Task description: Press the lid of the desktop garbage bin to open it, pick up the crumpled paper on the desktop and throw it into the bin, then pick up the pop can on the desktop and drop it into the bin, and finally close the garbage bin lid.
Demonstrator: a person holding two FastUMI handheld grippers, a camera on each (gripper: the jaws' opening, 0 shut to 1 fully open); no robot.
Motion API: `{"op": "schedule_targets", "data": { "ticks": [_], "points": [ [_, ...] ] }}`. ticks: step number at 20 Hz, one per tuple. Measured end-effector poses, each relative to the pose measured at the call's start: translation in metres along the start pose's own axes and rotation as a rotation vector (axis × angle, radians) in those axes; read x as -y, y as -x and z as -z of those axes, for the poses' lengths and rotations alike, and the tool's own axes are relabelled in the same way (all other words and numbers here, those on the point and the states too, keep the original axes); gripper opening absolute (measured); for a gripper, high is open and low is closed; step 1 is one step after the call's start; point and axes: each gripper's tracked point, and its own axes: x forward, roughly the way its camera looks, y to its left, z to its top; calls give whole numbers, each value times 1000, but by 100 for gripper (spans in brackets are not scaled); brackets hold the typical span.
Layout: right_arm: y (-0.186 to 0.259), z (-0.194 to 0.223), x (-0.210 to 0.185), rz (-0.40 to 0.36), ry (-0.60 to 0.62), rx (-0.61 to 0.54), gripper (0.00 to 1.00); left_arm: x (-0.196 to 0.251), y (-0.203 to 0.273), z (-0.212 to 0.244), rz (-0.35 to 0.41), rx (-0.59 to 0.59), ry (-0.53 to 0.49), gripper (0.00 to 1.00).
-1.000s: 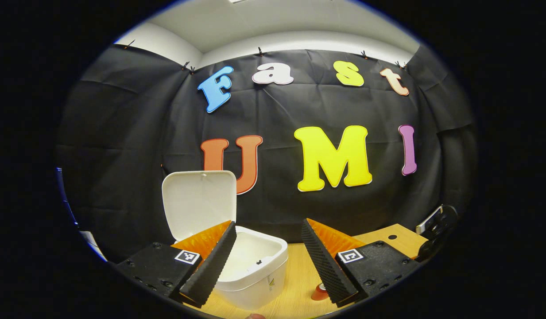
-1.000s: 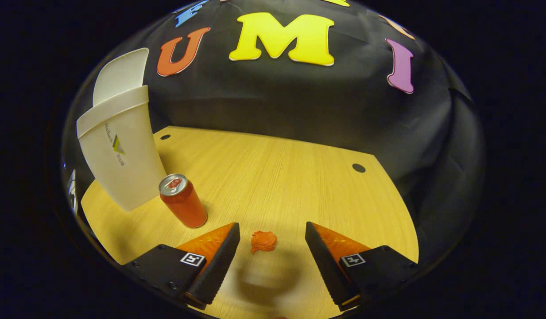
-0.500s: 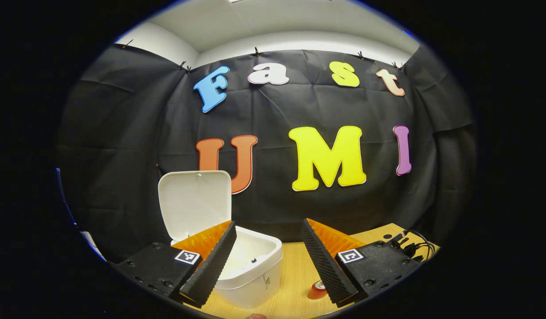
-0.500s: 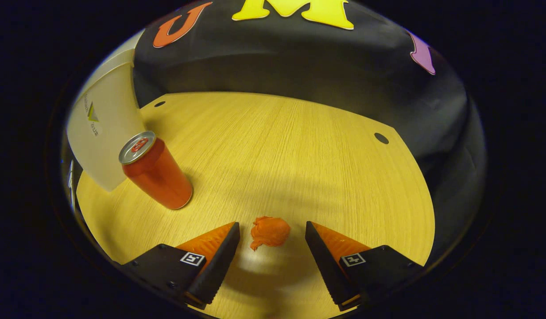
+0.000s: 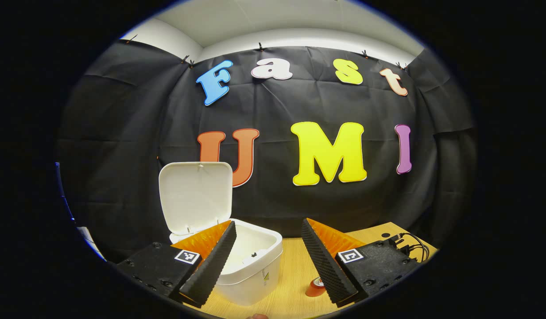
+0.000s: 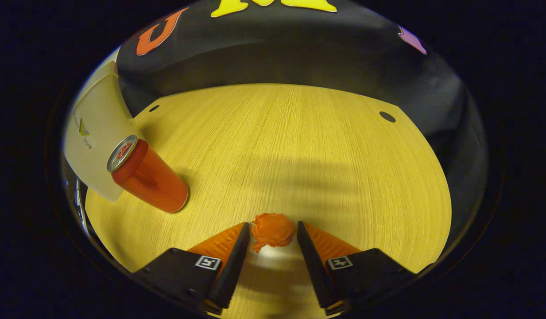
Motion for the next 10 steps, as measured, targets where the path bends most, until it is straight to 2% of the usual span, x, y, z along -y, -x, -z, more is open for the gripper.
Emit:
{"op": "schedule_targets", "data": {
  "ticks": [1,5,10],
  "points": [
    [0,1,2,-1,-17,-5,58,0,0,2,0,-4,1,97],
    [5,1,9,16,-65,0,19,1,3,3,1,-9,2,97],
    [30,-14,7,2,-51,75,19,-1,11,3,-4,-8,5,97]
  ]
}}
